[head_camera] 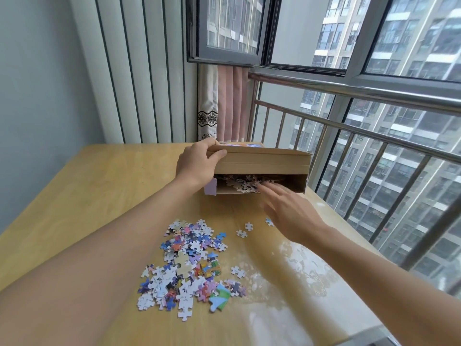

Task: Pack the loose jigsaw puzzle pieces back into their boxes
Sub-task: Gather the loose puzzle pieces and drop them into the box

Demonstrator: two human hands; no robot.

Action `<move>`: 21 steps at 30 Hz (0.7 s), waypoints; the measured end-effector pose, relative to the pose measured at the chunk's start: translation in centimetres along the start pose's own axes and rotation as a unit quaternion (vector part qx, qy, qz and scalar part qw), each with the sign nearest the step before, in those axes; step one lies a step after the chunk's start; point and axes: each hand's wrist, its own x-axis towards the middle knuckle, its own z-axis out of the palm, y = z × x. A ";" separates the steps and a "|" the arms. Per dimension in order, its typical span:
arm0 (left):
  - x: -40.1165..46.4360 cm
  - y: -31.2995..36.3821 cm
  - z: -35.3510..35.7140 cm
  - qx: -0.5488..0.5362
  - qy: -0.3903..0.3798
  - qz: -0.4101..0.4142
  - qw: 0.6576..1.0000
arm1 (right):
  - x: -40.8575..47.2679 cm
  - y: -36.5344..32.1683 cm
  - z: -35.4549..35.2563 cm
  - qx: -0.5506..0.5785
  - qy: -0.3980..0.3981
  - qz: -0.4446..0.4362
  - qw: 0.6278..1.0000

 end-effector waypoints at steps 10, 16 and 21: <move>-1.0 -0.4 0.2 0.026 -0.012 0.004 1.000 | 4.4 0.7 1.5 0.007 -0.188 0.070 0.980; -1.0 -0.8 -0.1 0.022 -0.002 0.002 1.000 | -0.5 -1.4 1.7 0.014 -0.039 0.038 0.998; -1.2 -0.6 0.0 0.027 -0.003 0.001 1.000 | -3.8 -0.3 3.7 0.111 -0.208 0.172 0.956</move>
